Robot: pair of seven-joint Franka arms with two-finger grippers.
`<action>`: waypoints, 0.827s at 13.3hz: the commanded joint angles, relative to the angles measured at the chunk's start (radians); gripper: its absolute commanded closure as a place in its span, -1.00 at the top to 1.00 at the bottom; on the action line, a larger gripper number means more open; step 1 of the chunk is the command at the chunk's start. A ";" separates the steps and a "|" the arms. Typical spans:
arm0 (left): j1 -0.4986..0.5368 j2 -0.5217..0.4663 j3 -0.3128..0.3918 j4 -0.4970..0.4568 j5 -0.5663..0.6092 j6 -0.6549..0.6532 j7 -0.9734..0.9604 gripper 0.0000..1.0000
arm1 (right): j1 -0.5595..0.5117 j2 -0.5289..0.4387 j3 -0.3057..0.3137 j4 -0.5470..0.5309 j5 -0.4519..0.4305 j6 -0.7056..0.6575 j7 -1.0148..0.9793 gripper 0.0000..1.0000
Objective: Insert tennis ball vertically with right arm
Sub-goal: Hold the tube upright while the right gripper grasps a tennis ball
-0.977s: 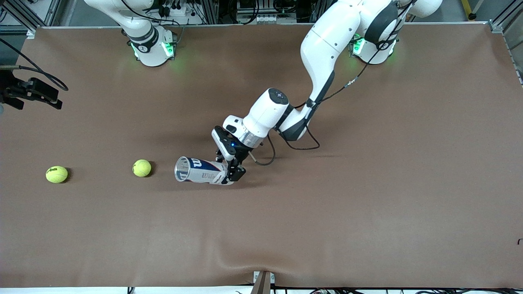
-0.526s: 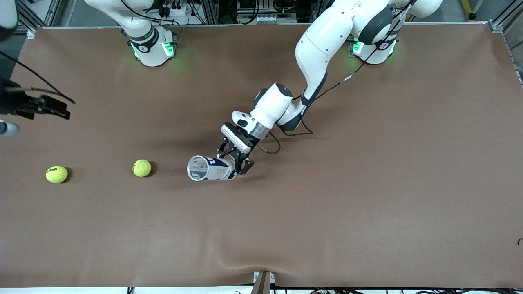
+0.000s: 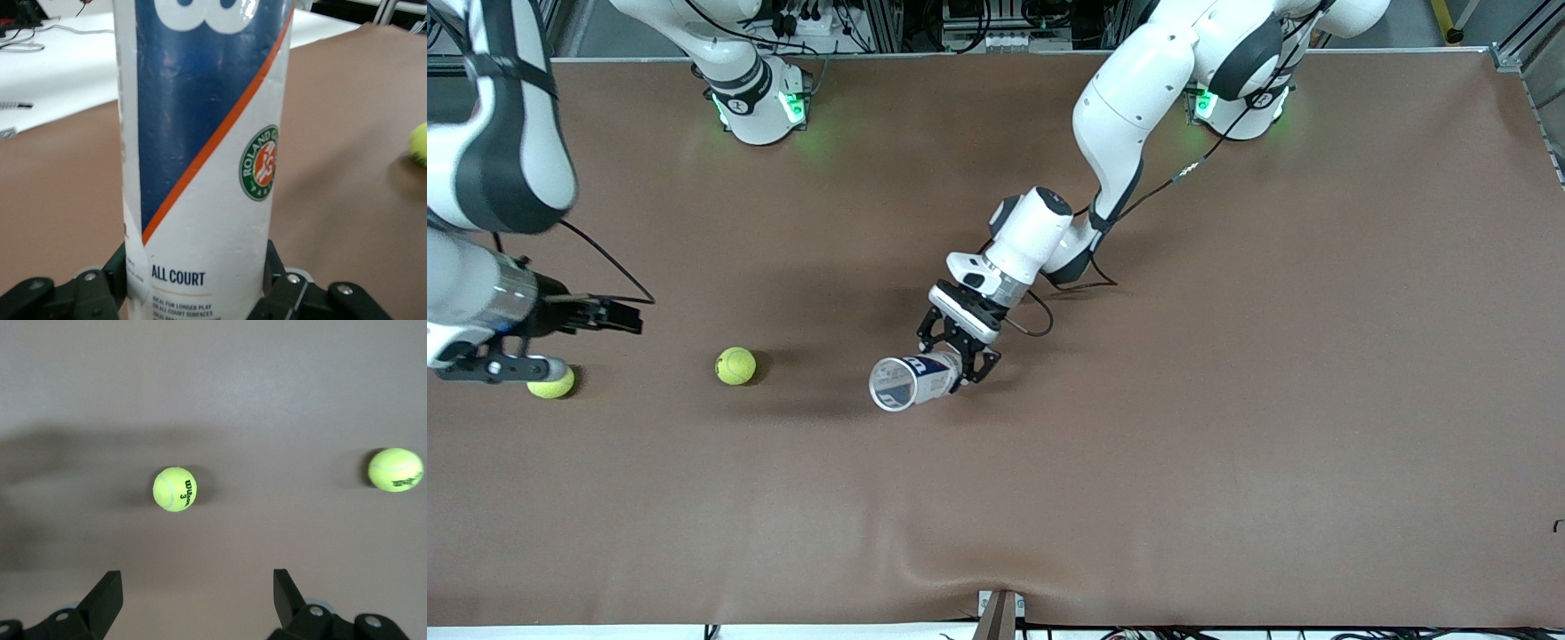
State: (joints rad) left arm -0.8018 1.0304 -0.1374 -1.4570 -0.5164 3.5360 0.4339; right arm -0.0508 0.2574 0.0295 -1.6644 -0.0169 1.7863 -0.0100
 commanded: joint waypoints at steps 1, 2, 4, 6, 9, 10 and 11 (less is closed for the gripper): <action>0.010 0.020 0.002 -0.006 -0.011 0.018 -0.007 0.55 | -0.004 0.066 0.010 -0.030 -0.009 0.074 0.002 1.00; 0.012 0.022 0.002 -0.008 -0.011 0.018 -0.007 0.56 | -0.011 0.086 0.012 -0.049 -0.008 0.122 0.004 1.00; 0.015 0.033 0.004 -0.008 -0.011 0.018 -0.007 0.58 | -0.006 0.143 0.012 -0.055 0.005 0.165 0.005 1.00; 0.015 0.039 0.004 -0.017 -0.011 0.018 -0.007 0.62 | 0.000 0.189 0.012 -0.057 0.006 0.215 0.007 1.00; 0.018 0.034 0.004 -0.055 -0.011 0.018 -0.007 0.64 | 0.005 0.244 0.015 -0.057 0.006 0.254 0.067 1.00; 0.016 0.033 0.004 -0.069 -0.011 0.018 -0.007 0.69 | 0.032 0.247 0.015 -0.057 0.006 0.254 0.076 1.00; 0.016 0.031 0.004 -0.080 -0.011 0.018 -0.006 0.69 | 0.051 0.253 0.013 -0.060 0.006 0.258 0.100 1.00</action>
State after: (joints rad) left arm -0.7824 1.0683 -0.1351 -1.4955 -0.5164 3.5441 0.4339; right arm -0.0359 0.5071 0.0410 -1.7231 -0.0147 2.0375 0.0382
